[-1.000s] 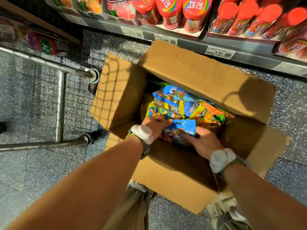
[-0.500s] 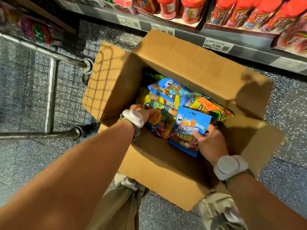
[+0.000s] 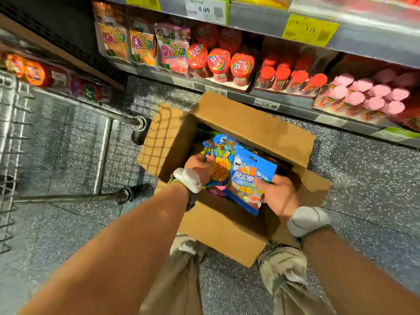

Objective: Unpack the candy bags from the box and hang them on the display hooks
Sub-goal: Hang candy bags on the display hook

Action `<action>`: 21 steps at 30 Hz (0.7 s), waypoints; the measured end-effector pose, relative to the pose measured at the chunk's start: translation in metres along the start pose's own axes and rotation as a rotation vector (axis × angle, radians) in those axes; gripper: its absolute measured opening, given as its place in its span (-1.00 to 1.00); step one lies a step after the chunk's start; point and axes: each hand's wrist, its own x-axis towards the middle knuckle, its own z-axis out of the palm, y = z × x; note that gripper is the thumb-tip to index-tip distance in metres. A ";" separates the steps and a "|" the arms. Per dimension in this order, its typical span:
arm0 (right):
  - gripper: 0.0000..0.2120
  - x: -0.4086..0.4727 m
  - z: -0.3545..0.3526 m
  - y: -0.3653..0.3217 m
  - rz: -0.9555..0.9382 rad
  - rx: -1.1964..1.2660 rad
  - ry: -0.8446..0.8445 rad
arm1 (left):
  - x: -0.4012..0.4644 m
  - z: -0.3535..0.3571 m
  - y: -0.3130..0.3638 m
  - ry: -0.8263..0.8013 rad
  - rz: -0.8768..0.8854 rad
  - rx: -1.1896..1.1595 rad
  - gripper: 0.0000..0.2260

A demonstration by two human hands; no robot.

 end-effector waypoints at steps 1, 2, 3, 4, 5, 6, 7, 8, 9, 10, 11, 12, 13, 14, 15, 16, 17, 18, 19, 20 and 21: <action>-0.90 -0.009 -0.001 -0.008 0.019 0.078 -0.002 | -0.014 -0.006 0.005 0.022 0.020 -0.016 -0.66; -0.91 -0.022 -0.001 -0.016 0.047 0.139 0.012 | -0.030 -0.010 0.009 0.012 0.015 -0.040 -0.65; -0.91 -0.026 -0.001 -0.018 0.061 0.169 0.011 | -0.035 -0.006 0.009 0.004 0.016 -0.086 -0.64; -0.89 -0.040 -0.002 -0.026 0.071 0.212 0.030 | -0.048 -0.012 0.010 -0.009 0.010 -0.124 -0.62; -0.87 -0.058 -0.004 -0.036 0.092 0.229 0.061 | -0.071 -0.026 0.015 -0.026 0.029 -0.151 -0.61; -0.86 -0.074 -0.005 -0.044 0.088 0.237 0.096 | -0.086 -0.035 0.016 -0.046 0.037 -0.162 -0.61; -0.86 -0.088 -0.008 -0.052 0.075 0.231 0.120 | -0.099 -0.044 0.017 -0.057 0.053 -0.175 -0.62; -0.85 -0.093 -0.008 -0.053 0.064 0.249 0.125 | -0.103 -0.045 0.015 -0.057 0.061 -0.188 -0.64; -0.85 -0.107 -0.011 -0.061 0.063 0.242 0.124 | -0.114 -0.054 0.018 -0.053 0.110 -0.215 -0.68; -0.83 -0.122 -0.012 -0.070 0.069 0.239 0.134 | -0.127 -0.065 0.019 -0.055 0.140 -0.220 -0.71; -0.80 -0.136 -0.014 -0.079 0.067 0.228 0.154 | -0.140 -0.074 0.021 -0.045 0.168 -0.226 -0.73; -0.77 -0.149 -0.016 -0.084 0.055 0.221 0.174 | -0.152 -0.082 0.023 -0.028 0.167 -0.222 -0.74; -0.75 -0.165 -0.019 -0.093 0.053 0.212 0.181 | -0.167 -0.091 0.026 -0.022 0.171 -0.232 -0.75; -0.77 -0.177 -0.019 -0.098 0.049 0.229 0.188 | -0.178 -0.099 0.026 -0.025 0.188 -0.255 -0.75; -0.79 -0.197 -0.021 -0.106 0.053 0.241 0.201 | -0.196 -0.110 0.027 -0.037 0.205 -0.274 -0.77; -0.81 -0.209 -0.021 -0.112 0.052 0.263 0.210 | -0.208 -0.118 0.028 -0.049 0.203 -0.280 -0.79; -0.81 -0.221 -0.022 -0.117 0.056 0.260 0.216 | -0.218 -0.124 0.029 -0.057 0.210 -0.279 -0.82; -0.78 -0.232 -0.023 -0.122 0.051 0.256 0.214 | -0.229 -0.131 0.030 -0.064 0.214 -0.279 -0.83; -0.74 -0.245 -0.025 -0.129 0.056 0.246 0.197 | -0.240 -0.138 0.031 -0.067 0.222 -0.289 -0.83; -0.71 -0.257 -0.027 -0.136 0.054 0.248 0.191 | -0.253 -0.147 0.033 -0.071 0.212 -0.301 -0.81; -0.71 -0.272 -0.031 -0.145 0.046 0.231 0.177 | -0.266 -0.155 0.036 -0.069 0.208 -0.312 -0.77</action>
